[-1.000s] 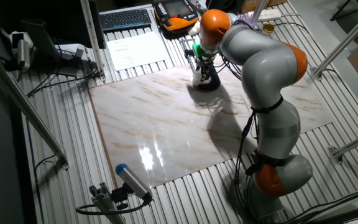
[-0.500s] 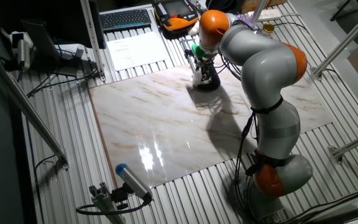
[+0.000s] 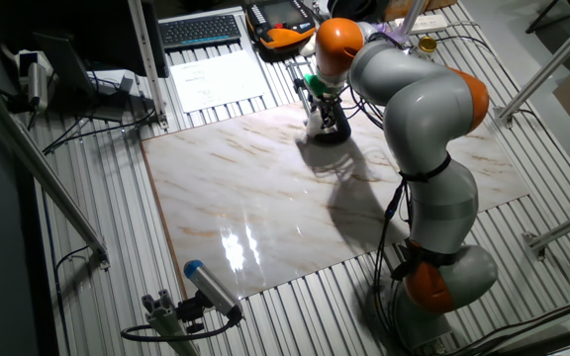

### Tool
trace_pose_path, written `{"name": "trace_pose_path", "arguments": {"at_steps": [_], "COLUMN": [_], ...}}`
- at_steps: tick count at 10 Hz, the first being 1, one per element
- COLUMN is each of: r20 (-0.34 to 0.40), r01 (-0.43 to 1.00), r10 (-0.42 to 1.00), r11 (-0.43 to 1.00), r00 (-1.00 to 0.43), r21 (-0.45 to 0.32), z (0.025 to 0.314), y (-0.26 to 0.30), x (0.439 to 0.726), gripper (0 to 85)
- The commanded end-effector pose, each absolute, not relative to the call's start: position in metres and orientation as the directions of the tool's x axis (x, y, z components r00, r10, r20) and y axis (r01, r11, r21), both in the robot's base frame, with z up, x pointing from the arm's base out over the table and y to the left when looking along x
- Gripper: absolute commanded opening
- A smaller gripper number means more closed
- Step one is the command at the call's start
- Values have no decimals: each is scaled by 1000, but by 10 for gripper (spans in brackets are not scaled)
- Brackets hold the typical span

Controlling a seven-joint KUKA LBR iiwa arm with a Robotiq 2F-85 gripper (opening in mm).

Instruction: Unscrew the lid from the jar

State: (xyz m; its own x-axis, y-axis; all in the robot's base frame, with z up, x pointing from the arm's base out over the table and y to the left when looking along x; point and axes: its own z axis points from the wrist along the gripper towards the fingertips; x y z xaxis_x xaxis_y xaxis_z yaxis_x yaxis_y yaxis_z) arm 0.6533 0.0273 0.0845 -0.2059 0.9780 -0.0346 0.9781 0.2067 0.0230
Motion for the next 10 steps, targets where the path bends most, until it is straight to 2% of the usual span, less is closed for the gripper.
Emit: {"name": "trace_pose_path", "arguments": {"at_steps": [1,10], "r20": [-33,-39], "r01": [973,934], "r10": [973,935], "r11": [229,353], "r00": [-228,-351], "r21": [31,51], "z": [85,85], "y": [27,28], "x": [654,654], "gripper": [510,510]}}
